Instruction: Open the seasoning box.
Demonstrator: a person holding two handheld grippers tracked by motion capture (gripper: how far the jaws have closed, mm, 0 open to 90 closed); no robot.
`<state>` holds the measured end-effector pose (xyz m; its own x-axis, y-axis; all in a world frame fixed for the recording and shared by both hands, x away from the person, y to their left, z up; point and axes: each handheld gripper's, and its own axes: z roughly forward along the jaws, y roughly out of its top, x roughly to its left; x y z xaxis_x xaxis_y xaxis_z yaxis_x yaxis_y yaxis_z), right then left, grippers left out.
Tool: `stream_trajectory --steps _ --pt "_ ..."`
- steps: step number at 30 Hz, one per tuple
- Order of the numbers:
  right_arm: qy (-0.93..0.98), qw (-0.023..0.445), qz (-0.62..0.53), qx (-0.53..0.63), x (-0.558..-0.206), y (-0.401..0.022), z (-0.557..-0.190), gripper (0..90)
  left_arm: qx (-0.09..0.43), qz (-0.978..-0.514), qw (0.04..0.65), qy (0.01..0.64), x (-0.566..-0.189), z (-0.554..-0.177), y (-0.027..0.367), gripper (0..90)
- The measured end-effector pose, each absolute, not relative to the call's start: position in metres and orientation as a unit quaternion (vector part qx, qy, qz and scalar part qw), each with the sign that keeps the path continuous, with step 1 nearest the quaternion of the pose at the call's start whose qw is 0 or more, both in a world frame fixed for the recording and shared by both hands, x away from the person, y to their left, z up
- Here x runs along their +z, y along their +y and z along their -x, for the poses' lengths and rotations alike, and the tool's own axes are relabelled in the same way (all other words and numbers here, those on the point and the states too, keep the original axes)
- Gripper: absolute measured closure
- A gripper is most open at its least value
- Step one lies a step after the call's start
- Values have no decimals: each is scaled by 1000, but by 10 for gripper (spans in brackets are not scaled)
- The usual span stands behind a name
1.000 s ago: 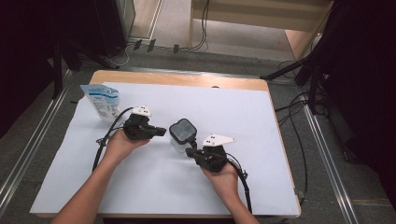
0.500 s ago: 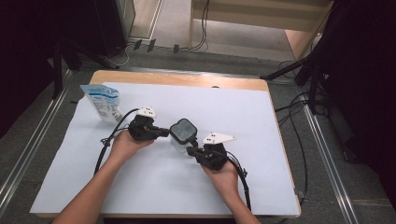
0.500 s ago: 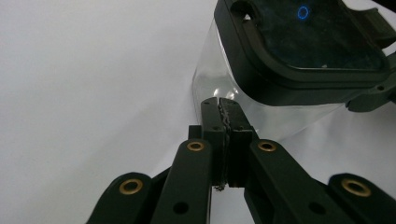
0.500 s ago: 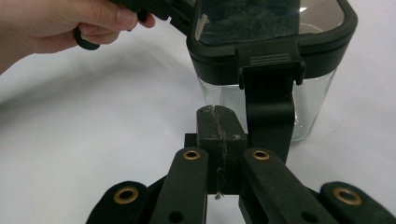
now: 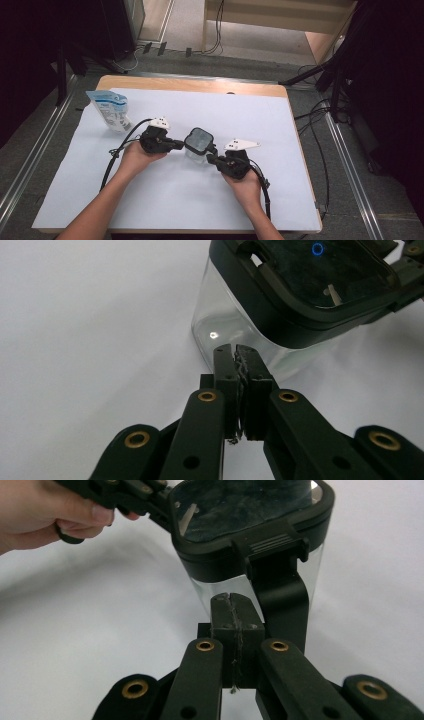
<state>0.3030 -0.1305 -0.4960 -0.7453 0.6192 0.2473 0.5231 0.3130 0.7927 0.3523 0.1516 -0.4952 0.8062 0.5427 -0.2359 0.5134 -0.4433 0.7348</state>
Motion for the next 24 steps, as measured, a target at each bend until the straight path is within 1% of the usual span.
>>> stream_trajectory --steps 11,24 --pt "800 60 -371 468 -494 -146 -313 900 7 -848 435 302 -493 -344 144 871" --pt "793 57 -392 463 -496 -156 -322 900 1 -850 437 295 -492 -338 136 847"
